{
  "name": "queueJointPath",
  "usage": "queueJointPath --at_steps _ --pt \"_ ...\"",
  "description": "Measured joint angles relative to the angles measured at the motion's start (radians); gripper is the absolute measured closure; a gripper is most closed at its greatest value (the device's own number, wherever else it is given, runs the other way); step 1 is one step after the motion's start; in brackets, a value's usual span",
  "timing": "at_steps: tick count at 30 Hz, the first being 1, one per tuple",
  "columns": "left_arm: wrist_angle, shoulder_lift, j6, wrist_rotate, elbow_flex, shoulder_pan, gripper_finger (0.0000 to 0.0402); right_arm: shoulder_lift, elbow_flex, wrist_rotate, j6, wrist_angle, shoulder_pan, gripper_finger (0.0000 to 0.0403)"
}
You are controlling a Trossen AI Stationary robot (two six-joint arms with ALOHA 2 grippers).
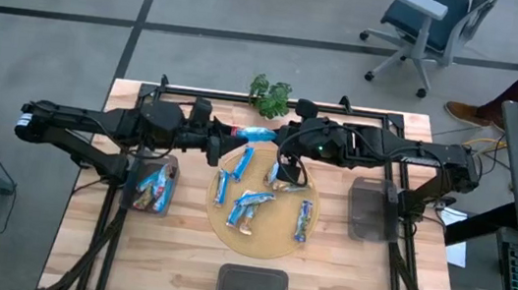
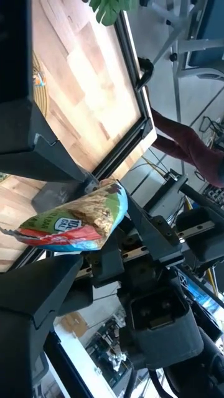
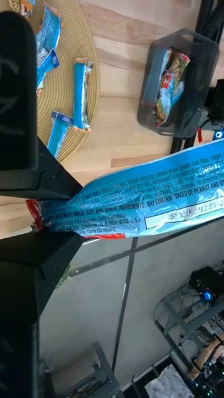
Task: Pick and place Granola Bars by type
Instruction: Put the red granola bar into the top left bin
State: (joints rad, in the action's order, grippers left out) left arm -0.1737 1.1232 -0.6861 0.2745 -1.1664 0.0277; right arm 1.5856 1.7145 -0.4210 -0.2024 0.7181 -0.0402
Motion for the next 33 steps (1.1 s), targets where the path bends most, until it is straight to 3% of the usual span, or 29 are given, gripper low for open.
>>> queueJointPath --at_steps 12,24,33 --pt "0.002 -0.001 0.003 0.005 0.0 -0.007 0.0226 0.0 0.0 0.002 0.0 0.0 0.0 0.0344" --pt "0.002 -0.001 0.021 0.004 0.0 -0.011 0.0333 0.0 0.0 0.001 0.0 0.0 0.0 0.0344" --pt "0.002 -0.001 0.021 0.004 0.0 -0.013 0.0359 0.0 0.0 0.001 0.0 0.0 0.0 0.0344"
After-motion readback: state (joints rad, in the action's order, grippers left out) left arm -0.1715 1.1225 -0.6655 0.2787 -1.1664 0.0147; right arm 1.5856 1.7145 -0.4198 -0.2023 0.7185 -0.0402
